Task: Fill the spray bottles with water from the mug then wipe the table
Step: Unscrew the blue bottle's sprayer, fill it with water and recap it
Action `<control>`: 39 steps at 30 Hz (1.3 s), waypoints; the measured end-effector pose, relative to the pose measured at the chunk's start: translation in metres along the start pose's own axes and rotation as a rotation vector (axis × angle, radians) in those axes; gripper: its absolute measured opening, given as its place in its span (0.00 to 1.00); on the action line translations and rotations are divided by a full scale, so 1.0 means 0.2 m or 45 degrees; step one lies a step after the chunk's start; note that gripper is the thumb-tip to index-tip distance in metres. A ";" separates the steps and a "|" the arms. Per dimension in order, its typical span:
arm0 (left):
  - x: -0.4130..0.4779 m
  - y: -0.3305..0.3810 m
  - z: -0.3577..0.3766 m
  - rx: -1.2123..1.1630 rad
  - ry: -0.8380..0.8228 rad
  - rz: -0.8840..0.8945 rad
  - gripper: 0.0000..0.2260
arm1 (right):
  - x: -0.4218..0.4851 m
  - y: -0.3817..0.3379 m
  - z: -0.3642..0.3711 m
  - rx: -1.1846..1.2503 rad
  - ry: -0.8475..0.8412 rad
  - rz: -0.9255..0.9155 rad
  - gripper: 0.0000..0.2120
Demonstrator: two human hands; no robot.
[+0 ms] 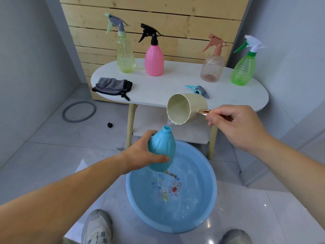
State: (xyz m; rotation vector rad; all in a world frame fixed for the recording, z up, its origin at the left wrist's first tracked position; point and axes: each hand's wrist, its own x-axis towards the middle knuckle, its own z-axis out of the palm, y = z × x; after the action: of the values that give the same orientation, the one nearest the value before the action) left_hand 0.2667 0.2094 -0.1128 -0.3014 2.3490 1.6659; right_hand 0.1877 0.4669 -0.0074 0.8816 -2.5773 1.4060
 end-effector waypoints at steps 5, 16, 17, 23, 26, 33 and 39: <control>0.01 0.00 0.01 -0.002 0.004 0.008 0.34 | 0.00 0.01 0.00 -0.024 -0.003 -0.035 0.08; 0.02 0.00 0.01 -0.019 0.009 0.015 0.35 | 0.00 0.02 0.00 -0.052 -0.010 -0.122 0.05; 0.02 0.00 0.01 -0.018 0.007 0.015 0.35 | 0.00 0.03 0.00 -0.058 -0.010 -0.128 0.05; 0.02 0.00 0.01 -0.015 0.004 0.013 0.36 | 0.01 0.04 0.01 -0.112 -0.007 -0.172 0.03; 0.02 0.00 0.01 -0.016 0.007 0.012 0.35 | 0.01 0.04 0.01 -0.174 0.008 -0.183 0.03; 0.02 0.00 0.01 -0.010 0.008 0.007 0.35 | 0.00 0.04 0.01 -0.364 0.004 -0.350 0.08; 0.02 0.00 0.01 -0.019 0.007 -0.003 0.35 | 0.01 0.07 0.02 -0.465 0.035 -0.514 0.10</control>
State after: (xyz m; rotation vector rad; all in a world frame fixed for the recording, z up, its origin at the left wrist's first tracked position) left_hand 0.2637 0.2113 -0.1151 -0.3121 2.3400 1.6841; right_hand 0.1799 0.4693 -0.0192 1.2115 -2.3422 0.8036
